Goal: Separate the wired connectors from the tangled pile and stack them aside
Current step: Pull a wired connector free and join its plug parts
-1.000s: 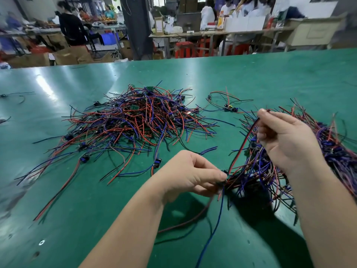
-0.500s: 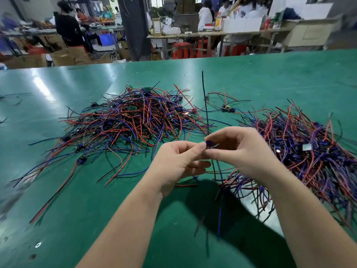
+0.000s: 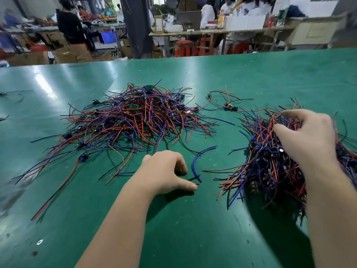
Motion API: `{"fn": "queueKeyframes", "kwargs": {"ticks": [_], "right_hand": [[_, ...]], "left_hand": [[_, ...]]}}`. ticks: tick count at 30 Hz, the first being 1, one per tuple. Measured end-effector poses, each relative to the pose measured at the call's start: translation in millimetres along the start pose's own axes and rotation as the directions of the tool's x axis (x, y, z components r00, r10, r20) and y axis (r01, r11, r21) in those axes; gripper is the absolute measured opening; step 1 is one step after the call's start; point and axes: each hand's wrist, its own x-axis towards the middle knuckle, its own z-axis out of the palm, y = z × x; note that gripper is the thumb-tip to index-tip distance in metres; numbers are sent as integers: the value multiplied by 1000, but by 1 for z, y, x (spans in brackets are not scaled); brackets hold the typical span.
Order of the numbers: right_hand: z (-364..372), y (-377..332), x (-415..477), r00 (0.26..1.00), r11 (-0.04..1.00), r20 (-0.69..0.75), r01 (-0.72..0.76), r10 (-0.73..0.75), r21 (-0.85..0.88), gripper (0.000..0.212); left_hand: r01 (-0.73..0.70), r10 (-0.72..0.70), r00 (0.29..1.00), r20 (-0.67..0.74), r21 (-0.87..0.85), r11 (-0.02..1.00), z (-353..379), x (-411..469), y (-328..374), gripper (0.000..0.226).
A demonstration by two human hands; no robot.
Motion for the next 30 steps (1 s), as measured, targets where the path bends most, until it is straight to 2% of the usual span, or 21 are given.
{"fn": "queueKeyframes", "kwargs": {"ticks": [4,8,10,12,14,15,16,17,19,20,22,24,30], "right_hand": [[7,-13,-12,994,991,42,94,-98,90,25],[15,-22,-24,981,969,115,129,-155,209,14],[20,-26,-29,967,952,177,131,-185,278,13],[25,-31,-36,942,929,259,111,-211,354,14],[29,-36,-43,872,894,415,55,-261,445,15],[31,-39,-48,808,878,507,25,-300,479,17],[33,-42,-53,734,868,589,1,-338,497,22],[34,-44,-58,665,865,649,-7,-371,502,28],[38,-48,-68,574,855,699,4,-426,518,32],[39,-51,-73,547,837,702,-5,-456,548,31],[42,-55,-80,524,774,692,-94,-496,626,24],[44,-56,-83,540,724,687,-190,-487,663,21],[43,-57,-85,585,651,666,-285,-463,703,38]], "left_hand": [[-34,31,998,62,37,999,-9,-1,-5,22],[-25,25,999,44,7,1000,-5,1,-4,21],[-47,38,993,-109,-75,996,-3,2,-1,15],[-164,67,935,-348,-255,953,-3,4,2,13],[-297,19,857,-515,-463,835,-8,5,8,15],[-343,-39,842,-537,-590,731,-10,5,12,14],[-374,-100,852,-515,-729,573,-13,3,16,12],[-379,-141,878,-456,-846,374,-14,1,21,11],[-317,-141,939,-315,-948,9,-16,-1,27,16],[-282,-122,955,-269,-955,-97,-16,-2,29,16],[-248,-84,968,-236,-951,-186,-17,-4,33,15],[-260,-74,965,-250,-943,-206,-17,-5,36,16],[-375,-96,927,-362,-894,-246,-18,-8,40,24]]}}
